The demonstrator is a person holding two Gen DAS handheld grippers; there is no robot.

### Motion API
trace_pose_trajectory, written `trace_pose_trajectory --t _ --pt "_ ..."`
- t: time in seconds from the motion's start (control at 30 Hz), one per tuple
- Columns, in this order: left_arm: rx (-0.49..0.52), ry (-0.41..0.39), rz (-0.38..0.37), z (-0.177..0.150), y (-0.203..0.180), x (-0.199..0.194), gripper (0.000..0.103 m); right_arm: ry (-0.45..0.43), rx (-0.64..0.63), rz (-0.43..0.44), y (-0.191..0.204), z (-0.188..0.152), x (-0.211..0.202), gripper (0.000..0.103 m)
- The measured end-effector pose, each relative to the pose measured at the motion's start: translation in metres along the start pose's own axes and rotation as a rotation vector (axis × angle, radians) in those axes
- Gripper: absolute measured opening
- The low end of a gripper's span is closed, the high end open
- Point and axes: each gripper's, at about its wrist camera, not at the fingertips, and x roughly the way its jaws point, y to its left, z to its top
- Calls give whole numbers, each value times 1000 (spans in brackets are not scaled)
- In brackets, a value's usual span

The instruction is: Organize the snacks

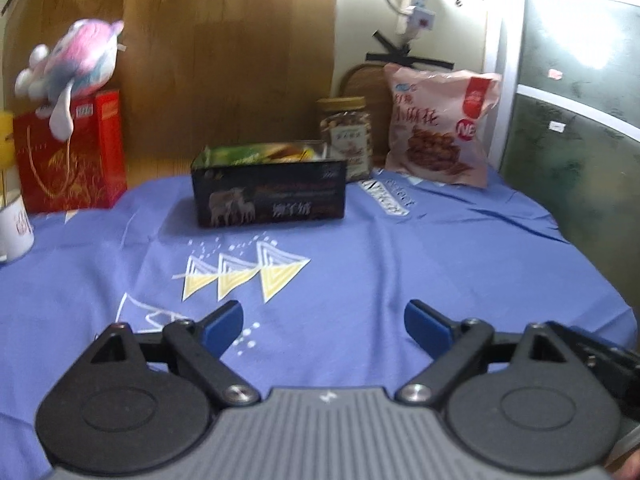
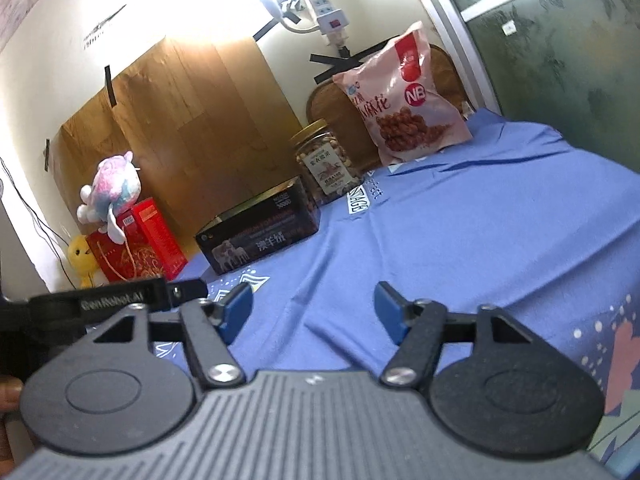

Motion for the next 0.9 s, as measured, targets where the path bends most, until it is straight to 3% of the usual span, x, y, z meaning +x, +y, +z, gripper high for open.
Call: trace_pose_trajectory --t 0.2,0.9 --pt "29 -18 1 -4 -1 3 102 14 -16 -2 8 -1 5 78" --pt "81 -47 -19 -2 -20 -7 103 19 1 6 2 -1 -5 79"
